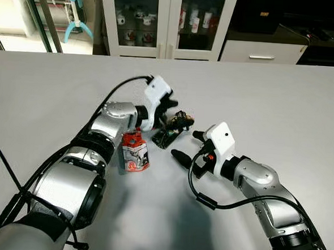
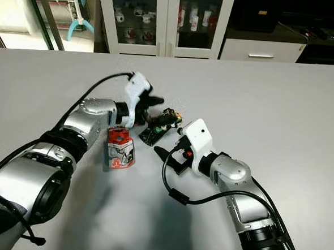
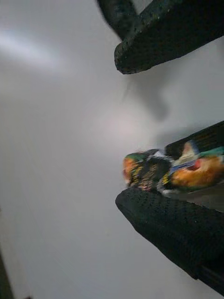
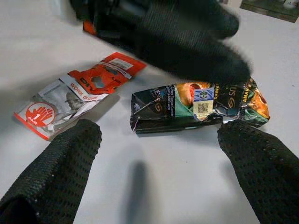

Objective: Picking trash to rubbish bin

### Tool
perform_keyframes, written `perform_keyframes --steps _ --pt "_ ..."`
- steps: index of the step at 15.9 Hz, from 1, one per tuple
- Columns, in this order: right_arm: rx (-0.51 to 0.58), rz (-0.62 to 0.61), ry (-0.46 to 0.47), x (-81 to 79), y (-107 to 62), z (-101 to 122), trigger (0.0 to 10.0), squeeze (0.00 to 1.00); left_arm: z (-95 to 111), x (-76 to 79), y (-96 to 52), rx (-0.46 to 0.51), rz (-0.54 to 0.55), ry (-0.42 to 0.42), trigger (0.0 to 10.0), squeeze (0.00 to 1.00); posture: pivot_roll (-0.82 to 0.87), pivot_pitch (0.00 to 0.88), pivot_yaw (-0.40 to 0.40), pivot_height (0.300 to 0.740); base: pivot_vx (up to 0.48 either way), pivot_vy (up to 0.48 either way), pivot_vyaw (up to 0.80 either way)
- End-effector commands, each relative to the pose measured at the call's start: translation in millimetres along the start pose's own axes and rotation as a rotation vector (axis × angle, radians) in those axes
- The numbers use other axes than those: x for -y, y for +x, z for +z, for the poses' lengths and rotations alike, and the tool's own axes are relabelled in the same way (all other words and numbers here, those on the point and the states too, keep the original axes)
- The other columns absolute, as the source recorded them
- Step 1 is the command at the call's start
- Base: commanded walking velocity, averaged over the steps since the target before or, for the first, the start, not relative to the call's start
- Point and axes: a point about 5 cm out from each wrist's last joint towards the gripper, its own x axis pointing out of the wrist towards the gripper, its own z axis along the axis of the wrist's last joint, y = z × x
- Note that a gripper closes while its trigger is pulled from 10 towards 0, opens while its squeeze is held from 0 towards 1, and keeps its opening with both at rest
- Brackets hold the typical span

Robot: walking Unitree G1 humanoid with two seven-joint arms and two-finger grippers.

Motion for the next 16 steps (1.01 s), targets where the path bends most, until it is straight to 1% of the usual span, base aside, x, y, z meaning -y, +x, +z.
perform_keyframes --steps 1,2,4,5,9,12,16 --pt "0.005 -0.018 0.002 2.0 -3.7 0.9 10.0 0.0 -0.4 1.7 1.3 -0.027 -0.024 0.02 10.0 0.0 -0.13 0.07 0.009 0.74 0.0 0.0 0.0" --pt "0.006 -0.017 0.002 1.5 -3.5 0.9 10.0 0.0 -2.0 2.0 1.2 -0.03 -0.024 0.02 10.0 0.0 -0.13 0.072 0.009 0.74 0.0 0.0 0.0" --pt "0.009 -0.013 0.003 -0.1 -2.6 1.4 10.0 0.0 -12.4 4.2 1.2 -0.079 -0.021 0.062 10.0 0.0 -0.13 0.073 0.009 0.74 0.0 0.0 0.0" --pt "0.01 -0.012 0.003 -0.4 -2.6 1.7 10.0 0.0 -15.3 5.5 2.0 -0.09 -0.024 0.067 10.0 0.0 -0.13 0.073 0.009 0.74 0.0 0.0 0.0" --pt "0.012 -0.001 0.003 -2.7 -3.0 1.5 10.0 0.0 -22.0 10.0 6.0 -0.122 -0.026 0.07 10.0 0.0 -0.14 0.076 0.011 0.74 0.0 0.0 0.0" --pt "0.024 0.014 0.007 -5.8 -3.1 3.5 10.0 0.0 -30.7 15.5 10.6 -0.146 -0.014 0.071 10.0 0.0 -0.14 0.077 0.01 0.74 0.0 0.0 0.0" --pt "0.013 0.002 0.005 -2.5 -8.2 1.2 10.0 0.0 -33.6 13.7 12.2 -0.157 0.061 0.071 10.0 0.0 -0.15 0.077 0.011 0.74 0.0 0.0 0.0"
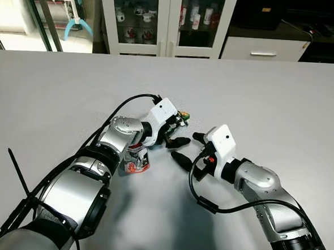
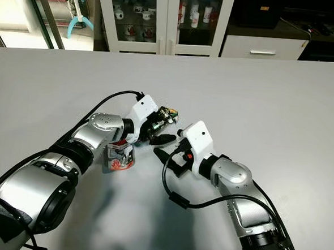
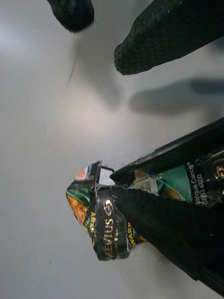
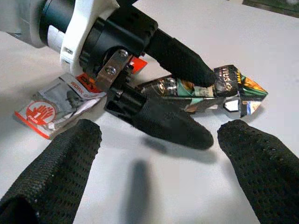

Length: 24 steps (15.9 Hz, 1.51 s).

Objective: Picking trash to rubbish bin

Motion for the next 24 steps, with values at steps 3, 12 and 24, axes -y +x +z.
perform_keyframes --steps 3,12,24 --pt "0.01 0.002 0.005 -1.7 -2.2 2.6 10.0 0.0 -0.7 -3.9 0.4 -0.005 0.082 -0.002 10.0 0.0 -0.15 0.075 0.013 0.74 0.0 0.0 0.0" --pt "0.013 0.012 0.007 -3.9 -0.6 2.7 10.0 0.0 -12.6 -7.2 -0.1 -0.105 0.203 0.081 10.0 0.0 -0.15 0.073 0.015 0.74 0.0 0.0 0.0" --pt "0.012 0.013 0.005 -3.1 0.6 3.2 10.0 0.0 -20.0 -4.8 -1.1 -0.13 0.178 0.1 0.0 0.0 -0.15 0.073 0.01 0.74 0.0 0.0 0.0"
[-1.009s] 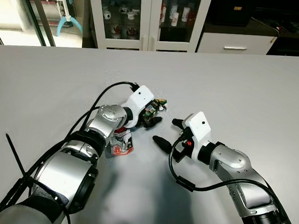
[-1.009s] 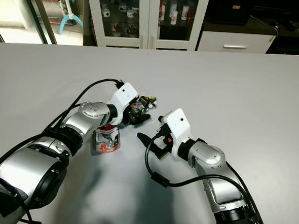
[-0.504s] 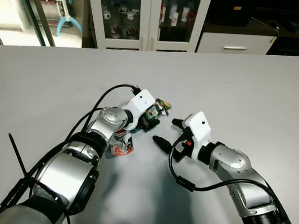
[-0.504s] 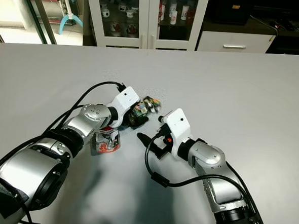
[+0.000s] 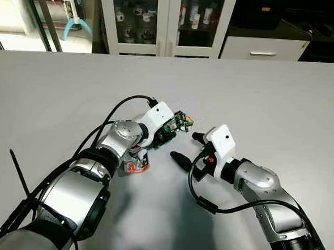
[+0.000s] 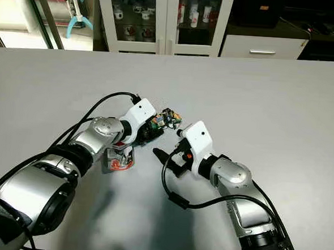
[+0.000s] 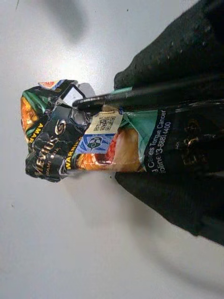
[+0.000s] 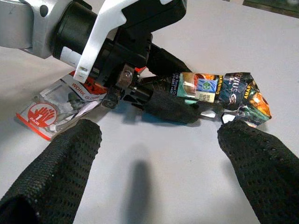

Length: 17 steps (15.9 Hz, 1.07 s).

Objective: Picking trash to rubbish bin

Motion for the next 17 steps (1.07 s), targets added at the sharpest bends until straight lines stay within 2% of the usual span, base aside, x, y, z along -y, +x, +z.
perform_keyframes --steps 1,9,10,11,13,14,15,16,17 --pt "0.006 0.009 0.0 -1.3 -0.4 2.2 10.0 0.0 -6.7 2.5 -0.3 -0.024 -0.014 0.012 0.0 0.0 -0.15 0.073 0.01 0.74 0.0 0.0 0.0" --pt "0.004 0.012 -0.002 -1.6 0.4 1.3 10.0 0.0 -10.0 -0.9 -2.4 -0.01 0.026 -0.022 0.0 0.0 -0.14 0.07 0.005 0.74 0.0 0.0 0.0" --pt "0.004 0.013 -0.001 -1.7 0.6 1.2 10.0 0.0 -9.9 -1.6 -2.6 -0.005 0.036 -0.031 4.7 0.0 -0.14 0.07 0.005 0.74 0.0 0.0 0.0" --pt "0.003 0.014 -0.002 -2.0 1.4 1.1 10.0 0.0 -9.3 -5.1 -3.6 0.012 0.081 -0.061 10.0 0.0 -0.14 0.069 0.005 0.74 0.0 0.0 0.0" --pt "0.004 0.008 -0.004 -1.3 1.9 1.1 10.0 0.0 -7.4 -11.1 -5.7 0.044 0.149 -0.096 10.0 0.0 -0.14 0.068 0.004 0.74 0.0 0.0 0.0" --pt "0.009 -0.023 -0.007 2.1 2.6 1.7 10.0 0.0 -2.1 -21.3 -9.7 0.098 0.258 -0.133 10.0 0.0 -0.14 0.065 0.004 0.74 0.0 0.0 0.0" --pt "0.011 -0.055 -0.004 6.3 3.2 1.8 10.0 0.0 3.2 -28.3 -13.0 0.149 0.322 -0.168 10.0 0.0 -0.14 0.066 0.001 0.74 0.0 0.0 0.0" --pt "0.026 -0.163 -0.002 18.9 4.5 3.7 10.0 0.0 12.1 -40.9 -20.3 0.239 0.436 -0.23 10.0 0.0 -0.13 0.064 -0.001 0.74 0.0 0.0 0.0" --pt "0.036 -0.199 0.006 23.1 4.8 4.7 10.0 0.0 14.0 -43.7 -22.2 0.261 0.464 -0.245 10.0 0.0 -0.13 0.065 -0.003 0.74 0.0 0.0 0.0"
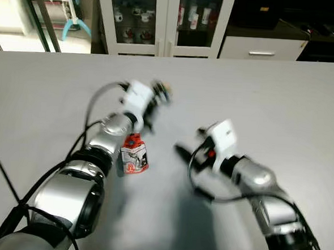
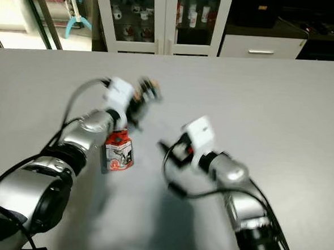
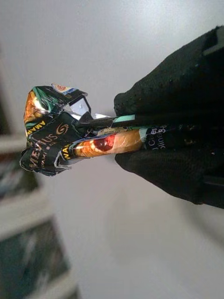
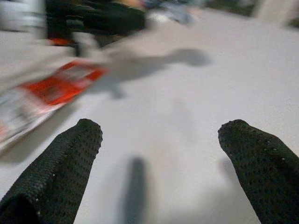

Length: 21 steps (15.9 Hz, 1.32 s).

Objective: Picking trash to rubbish bin

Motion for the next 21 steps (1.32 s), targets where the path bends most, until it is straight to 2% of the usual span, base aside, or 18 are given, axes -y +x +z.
perform_keyframes --steps 1,3,5,7,9,11,15,17,21 --pt "0.044 -0.127 0.004 15.5 2.0 7.7 10.0 0.0 14.8 -8.6 0.8 0.089 0.088 -0.054 10.0 0.0 -0.12 0.064 -0.006 0.74 0.0 0.0 0.0" --pt "0.15 -0.301 0.044 28.7 7.9 20.6 10.0 0.0 20.0 -21.2 -5.5 0.181 0.206 -0.079 10.0 0.0 -0.11 0.061 -0.012 0.74 0.0 0.0 0.0" --pt "0.209 -0.435 0.06 37.2 8.9 25.9 10.0 0.0 19.6 -25.6 -10.0 0.216 0.248 -0.056 10.0 0.0 -0.1 0.057 -0.018 0.74 0.0 0.0 0.0" --pt "0.289 -0.675 0.138 55.2 3.9 27.1 10.0 0.0 16.9 -28.7 -17.8 0.265 0.314 -0.045 10.0 0.0 -0.08 0.047 -0.028 0.74 0.0 0.0 0.0" --pt "0.317 -0.676 0.154 54.0 6.3 26.6 10.0 0.0 13.0 -25.4 -21.6 0.282 0.339 -0.059 10.0 0.0 -0.08 0.038 -0.037 0.74 0.0 0.0 0.0" --pt "0.343 -0.652 0.144 47.4 12.4 27.3 10.0 0.0 -4.7 -22.1 -25.0 0.221 0.407 -0.081 10.0 0.0 -0.07 0.022 -0.05 0.74 0.0 0.0 0.0" --pt "0.374 -0.681 0.148 52.8 11.8 27.5 10.0 0.0 0.0 -12.6 -24.4 0.245 0.409 -0.072 10.0 0.0 -0.07 0.001 -0.057 0.74 0.0 0.0 0.0" --pt "0.376 -0.677 0.146 52.7 13.3 25.6 10.0 0.0 1.0 -8.4 -23.8 0.25 0.387 -0.035 10.0 0.0 -0.07 0.0 -0.057 0.74 0.0 0.0 0.0" --pt "0.377 -0.663 0.142 50.6 15.0 23.8 10.0 0.0 -1.3 -2.7 -25.8 0.259 0.365 -0.032 10.0 0.0 -0.07 0.0 -0.057 0.74 0.0 0.0 0.0"
